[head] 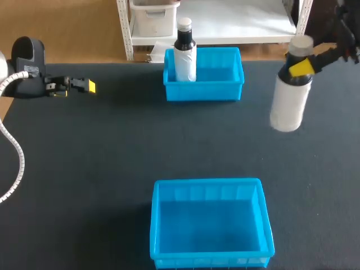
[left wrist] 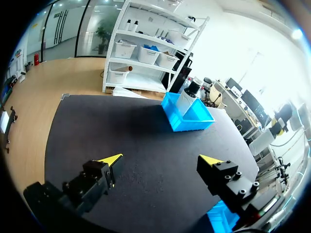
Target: Pick up the bottle, and place it in the far bin if it is heavy, or in the near bin if it is light.
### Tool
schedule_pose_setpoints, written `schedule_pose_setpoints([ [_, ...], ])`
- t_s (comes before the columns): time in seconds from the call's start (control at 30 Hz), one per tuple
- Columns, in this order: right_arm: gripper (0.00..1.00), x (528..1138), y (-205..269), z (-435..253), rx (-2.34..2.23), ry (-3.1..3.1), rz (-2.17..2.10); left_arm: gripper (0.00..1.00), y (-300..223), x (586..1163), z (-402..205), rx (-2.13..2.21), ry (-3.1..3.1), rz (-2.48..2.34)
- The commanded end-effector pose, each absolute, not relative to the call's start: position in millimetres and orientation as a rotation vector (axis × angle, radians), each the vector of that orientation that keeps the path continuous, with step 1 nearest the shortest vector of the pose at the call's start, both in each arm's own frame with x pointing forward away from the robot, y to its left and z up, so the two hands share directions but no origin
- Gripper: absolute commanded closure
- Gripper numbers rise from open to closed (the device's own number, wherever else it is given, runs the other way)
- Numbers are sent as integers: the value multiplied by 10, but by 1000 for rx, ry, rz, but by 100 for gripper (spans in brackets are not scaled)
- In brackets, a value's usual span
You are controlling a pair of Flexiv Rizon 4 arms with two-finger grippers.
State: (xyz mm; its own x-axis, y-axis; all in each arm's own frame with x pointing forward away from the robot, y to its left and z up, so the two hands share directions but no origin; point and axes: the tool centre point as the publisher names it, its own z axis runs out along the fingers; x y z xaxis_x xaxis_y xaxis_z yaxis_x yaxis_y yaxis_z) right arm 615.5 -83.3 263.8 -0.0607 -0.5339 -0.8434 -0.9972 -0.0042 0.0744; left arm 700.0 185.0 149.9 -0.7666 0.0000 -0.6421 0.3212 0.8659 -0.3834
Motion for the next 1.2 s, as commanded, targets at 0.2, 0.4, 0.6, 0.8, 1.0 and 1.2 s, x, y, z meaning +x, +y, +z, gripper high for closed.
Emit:
schedule_pose_setpoints([
  [0.2,61,5512,-238,2585,-1719,1510,1056,0,1850,7000,1499,231,2374,-636],
  [0.4,61,5106,129,2554,-1812,1398,1188,0,1850,7000,1499,231,2374,-636],
  [0.6,60,4740,474,2471,-1889,1301,1277,0,1850,7000,1499,231,2374,-636],
  [0.8,61,4466,797,2275,-1944,1250,1353,0,1850,7000,1499,231,2374,-636],
  [1.0,61,4339,965,2050,-2008,1210,1372,0,1850,7000,1499,231,2374,-636],
  [1.2,61,4370,1033,1803,-2038,1178,1374,0,1850,7000,1499,231,2374,-636],
])
